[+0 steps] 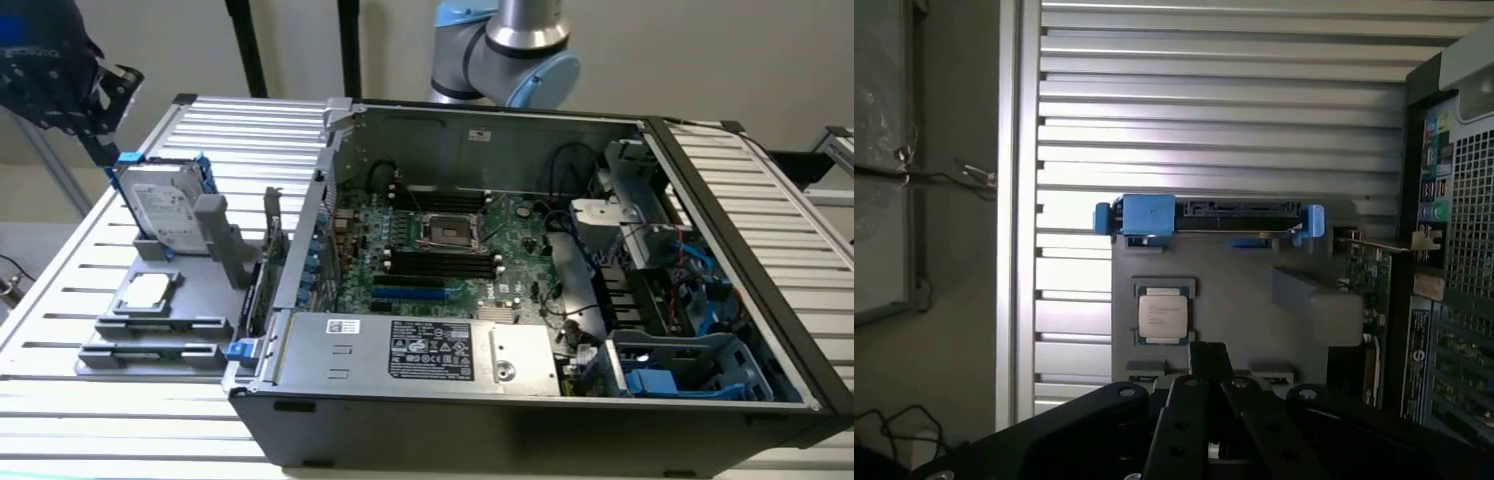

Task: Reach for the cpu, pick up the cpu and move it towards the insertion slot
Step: 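Pick up the cpu and move it towards the insertion slot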

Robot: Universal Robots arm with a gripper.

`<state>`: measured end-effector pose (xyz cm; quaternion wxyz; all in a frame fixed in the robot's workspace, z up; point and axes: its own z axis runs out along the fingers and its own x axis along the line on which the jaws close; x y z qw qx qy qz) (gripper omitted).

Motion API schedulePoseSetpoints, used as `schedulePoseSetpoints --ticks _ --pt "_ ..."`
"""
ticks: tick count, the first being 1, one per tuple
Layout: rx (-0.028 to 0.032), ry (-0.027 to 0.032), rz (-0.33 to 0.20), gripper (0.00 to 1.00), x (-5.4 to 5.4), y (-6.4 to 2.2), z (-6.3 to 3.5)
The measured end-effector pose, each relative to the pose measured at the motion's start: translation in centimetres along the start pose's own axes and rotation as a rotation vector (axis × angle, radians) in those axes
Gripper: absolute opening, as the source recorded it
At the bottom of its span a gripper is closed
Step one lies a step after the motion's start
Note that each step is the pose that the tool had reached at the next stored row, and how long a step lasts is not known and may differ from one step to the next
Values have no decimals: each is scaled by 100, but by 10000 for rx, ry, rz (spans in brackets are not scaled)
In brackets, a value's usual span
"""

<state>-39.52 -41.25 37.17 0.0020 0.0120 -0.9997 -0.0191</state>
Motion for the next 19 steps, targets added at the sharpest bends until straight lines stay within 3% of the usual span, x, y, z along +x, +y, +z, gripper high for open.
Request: schedulePoseSetpoints --ticks 7,19 --pt "0 83 -56 11 73 -59 96" --pt "-2 114 -119 11 268 -93 221"
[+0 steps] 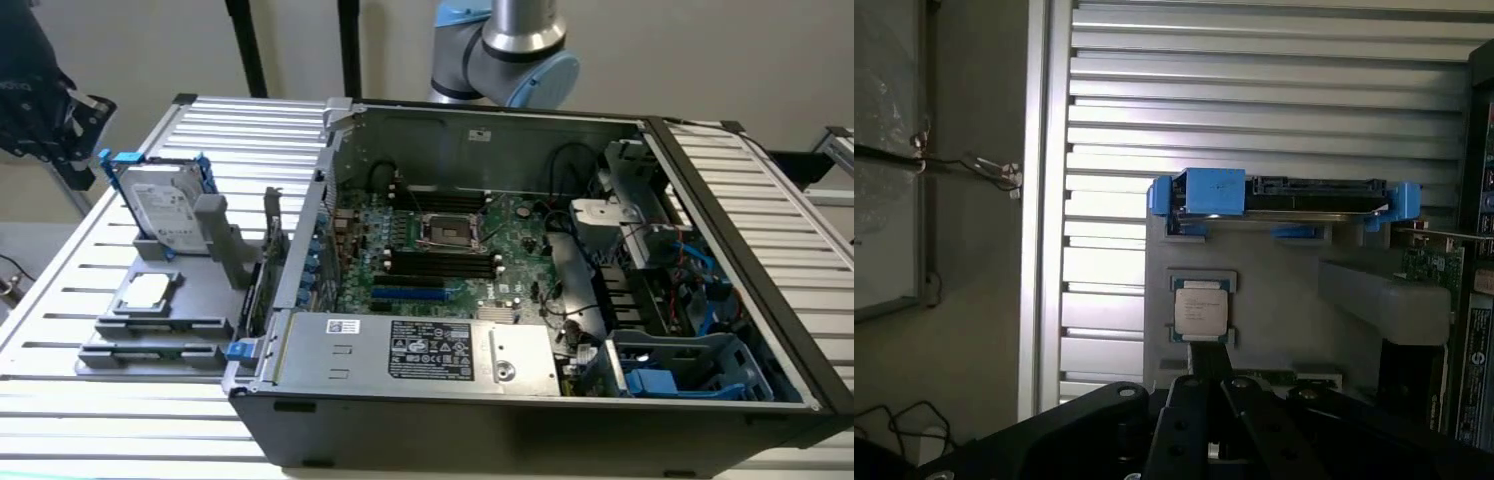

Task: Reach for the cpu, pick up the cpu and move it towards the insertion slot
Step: 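Pick up the cpu and move it towards the insertion slot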

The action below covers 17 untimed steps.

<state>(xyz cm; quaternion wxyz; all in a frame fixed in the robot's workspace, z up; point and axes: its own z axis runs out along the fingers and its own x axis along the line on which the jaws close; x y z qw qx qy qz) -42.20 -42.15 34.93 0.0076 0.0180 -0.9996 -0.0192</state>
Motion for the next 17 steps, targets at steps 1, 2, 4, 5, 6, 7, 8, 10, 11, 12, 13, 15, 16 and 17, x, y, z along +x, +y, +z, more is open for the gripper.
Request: schedulePoseSetpoints --ticks 1,2,4,5,6,7,8,10,11,12,13,15,16,17 --pt "0 0 -1 11 0 0 0" --pt "0 0 -2 11 0 0 0" --pt "0 0 -2 12 0 0 0" --pt "0 1 -1 12 1 0 0" --pt "0 1 -1 18 1 0 0" --pt "0 1 -1 24 1 0 0" --pt "0 0 -1 30 1 0 0" --pt "1 2 -1 36 1 0 0" --pt "1 2 -1 42 1 0 2" --pt "0 1 -1 42 1 0 6" --pt "0 -1 -2 47 0 0 13" --pt "0 -1 -2 59 0 -1 32" --pt "1 1 -2 59 0 -2 49" --pt "0 1 -1 59 0 -3 68"
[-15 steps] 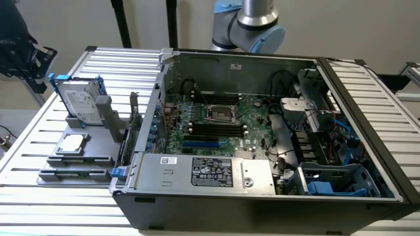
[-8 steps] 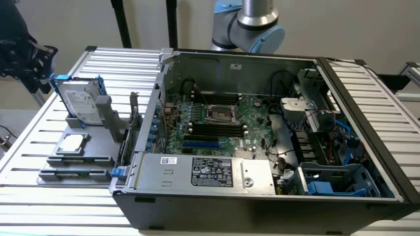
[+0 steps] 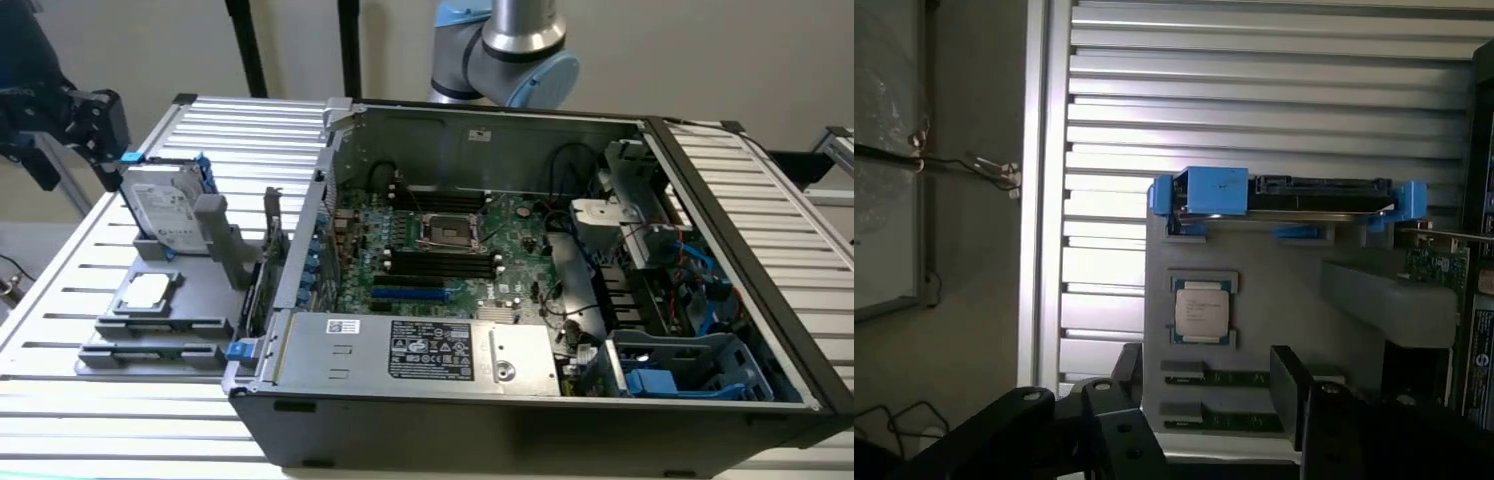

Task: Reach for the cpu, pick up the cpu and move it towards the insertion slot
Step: 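Pick up the cpu and move it towards the insertion slot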

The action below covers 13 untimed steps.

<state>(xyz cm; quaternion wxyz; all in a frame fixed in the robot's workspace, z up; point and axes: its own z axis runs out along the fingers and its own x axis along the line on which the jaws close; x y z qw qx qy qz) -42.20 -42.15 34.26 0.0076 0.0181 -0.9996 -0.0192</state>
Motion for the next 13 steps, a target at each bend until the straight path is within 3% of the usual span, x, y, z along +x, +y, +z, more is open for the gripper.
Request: schedulePoseSetpoints --ticks 1,13 --pt "-1 -1 -1 65 -1 -1 18" --pt "0 -1 0 65 -10 -9 236"
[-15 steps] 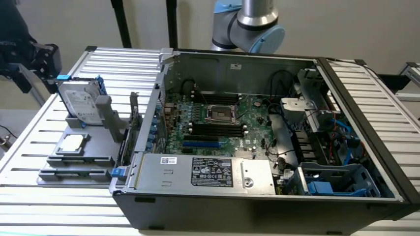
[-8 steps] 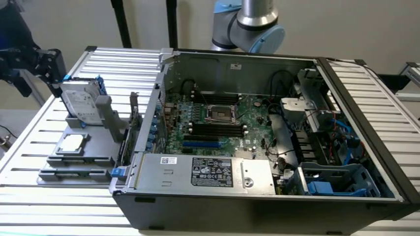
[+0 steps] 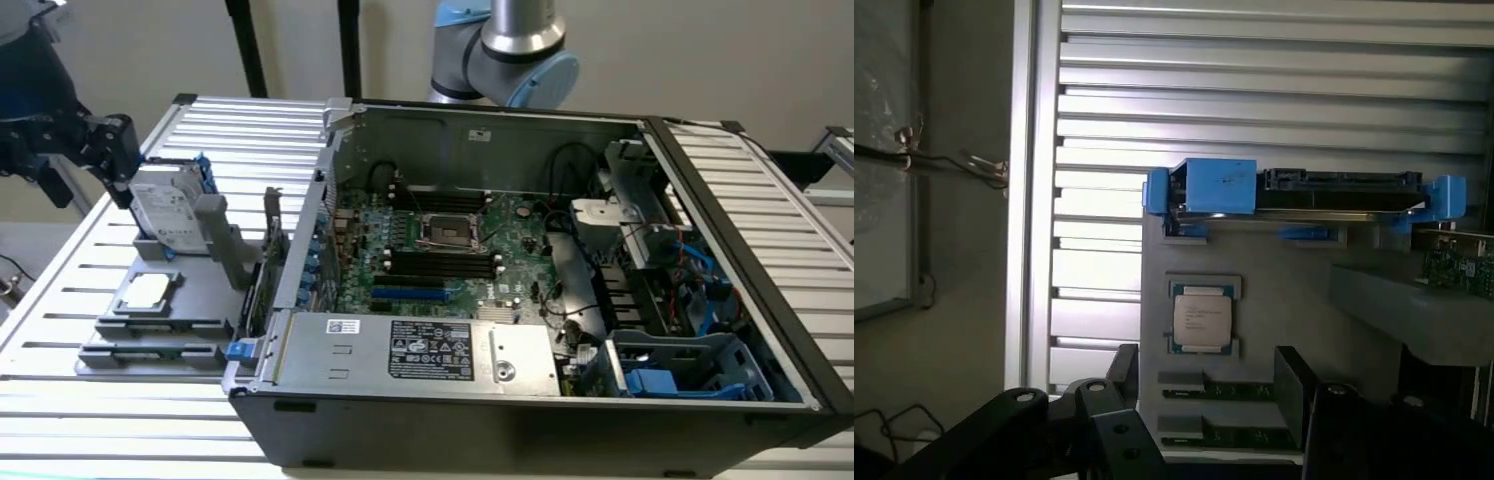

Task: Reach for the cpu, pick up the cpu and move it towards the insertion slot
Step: 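Pick up the cpu and move it towards the insertion slot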

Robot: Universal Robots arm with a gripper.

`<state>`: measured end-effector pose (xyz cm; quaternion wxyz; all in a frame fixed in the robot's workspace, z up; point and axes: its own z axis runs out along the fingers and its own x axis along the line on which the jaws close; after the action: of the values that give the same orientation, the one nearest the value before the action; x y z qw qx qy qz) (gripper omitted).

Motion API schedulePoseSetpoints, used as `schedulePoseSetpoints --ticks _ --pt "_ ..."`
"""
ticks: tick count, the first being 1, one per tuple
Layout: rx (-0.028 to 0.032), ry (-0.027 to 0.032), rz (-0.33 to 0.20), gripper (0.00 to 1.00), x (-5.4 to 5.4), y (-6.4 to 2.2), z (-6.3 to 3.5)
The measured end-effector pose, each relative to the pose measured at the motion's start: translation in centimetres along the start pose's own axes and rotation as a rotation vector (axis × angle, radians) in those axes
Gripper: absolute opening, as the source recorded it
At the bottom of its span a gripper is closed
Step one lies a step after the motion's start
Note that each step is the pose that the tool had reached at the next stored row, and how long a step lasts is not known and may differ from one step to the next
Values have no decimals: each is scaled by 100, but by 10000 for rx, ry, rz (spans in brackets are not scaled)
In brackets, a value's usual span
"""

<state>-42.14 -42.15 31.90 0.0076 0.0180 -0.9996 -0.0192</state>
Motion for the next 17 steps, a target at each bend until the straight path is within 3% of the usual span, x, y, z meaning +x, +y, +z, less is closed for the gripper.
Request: schedulePoseSetpoints --ticks 17 --pt "0 0 -8 65 -9 -21 309"
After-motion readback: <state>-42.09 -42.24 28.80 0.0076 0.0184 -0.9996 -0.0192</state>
